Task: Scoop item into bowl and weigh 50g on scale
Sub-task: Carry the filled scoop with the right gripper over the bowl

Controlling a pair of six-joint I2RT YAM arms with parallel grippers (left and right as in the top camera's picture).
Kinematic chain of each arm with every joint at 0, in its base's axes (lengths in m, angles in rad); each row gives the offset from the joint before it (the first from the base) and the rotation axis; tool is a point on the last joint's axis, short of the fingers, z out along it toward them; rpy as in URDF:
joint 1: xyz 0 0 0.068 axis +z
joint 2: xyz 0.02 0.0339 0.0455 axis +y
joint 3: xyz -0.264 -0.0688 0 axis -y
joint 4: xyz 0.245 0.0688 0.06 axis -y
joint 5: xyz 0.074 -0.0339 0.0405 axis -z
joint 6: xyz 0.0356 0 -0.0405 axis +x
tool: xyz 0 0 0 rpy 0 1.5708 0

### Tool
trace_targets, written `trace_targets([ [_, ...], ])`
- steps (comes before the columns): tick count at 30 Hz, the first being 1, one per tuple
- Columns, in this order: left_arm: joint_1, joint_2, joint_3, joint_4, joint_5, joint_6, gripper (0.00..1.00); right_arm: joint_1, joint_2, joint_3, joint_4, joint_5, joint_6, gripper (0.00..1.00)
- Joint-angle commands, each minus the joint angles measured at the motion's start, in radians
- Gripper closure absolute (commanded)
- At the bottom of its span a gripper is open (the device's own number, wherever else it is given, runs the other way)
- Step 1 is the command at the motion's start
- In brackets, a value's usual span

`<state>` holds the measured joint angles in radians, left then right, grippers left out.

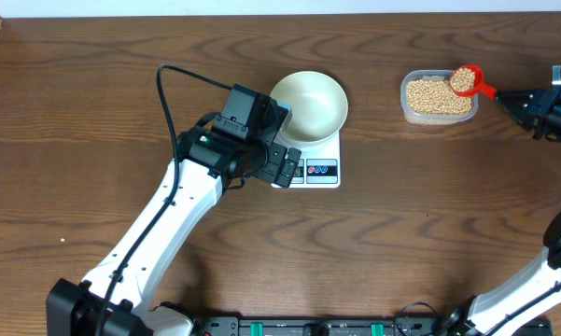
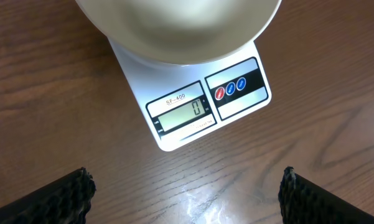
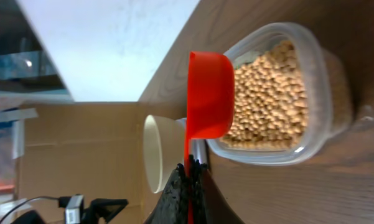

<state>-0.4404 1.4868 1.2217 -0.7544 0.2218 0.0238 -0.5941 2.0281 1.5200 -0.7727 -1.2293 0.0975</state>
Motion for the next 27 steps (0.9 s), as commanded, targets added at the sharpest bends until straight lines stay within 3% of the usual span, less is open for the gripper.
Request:
trace_targets([
  [1,0.002,0.01,-0.01,0.0,-0.013,0.002,0.04,0.02,0.008,-0.002,-0.001,-0.096,-0.01,0.99],
  [14,0.002,0.01,-0.01,0.0,-0.013,0.002,0.04,0.15,0.007,-0.002,0.009,-0.192,-0.029,0.99],
  [27,0.002,0.01,-0.01,0.0,-0.013,0.002,0.04,0.397,0.008,-0.002,0.064,-0.191,-0.047,0.99],
])
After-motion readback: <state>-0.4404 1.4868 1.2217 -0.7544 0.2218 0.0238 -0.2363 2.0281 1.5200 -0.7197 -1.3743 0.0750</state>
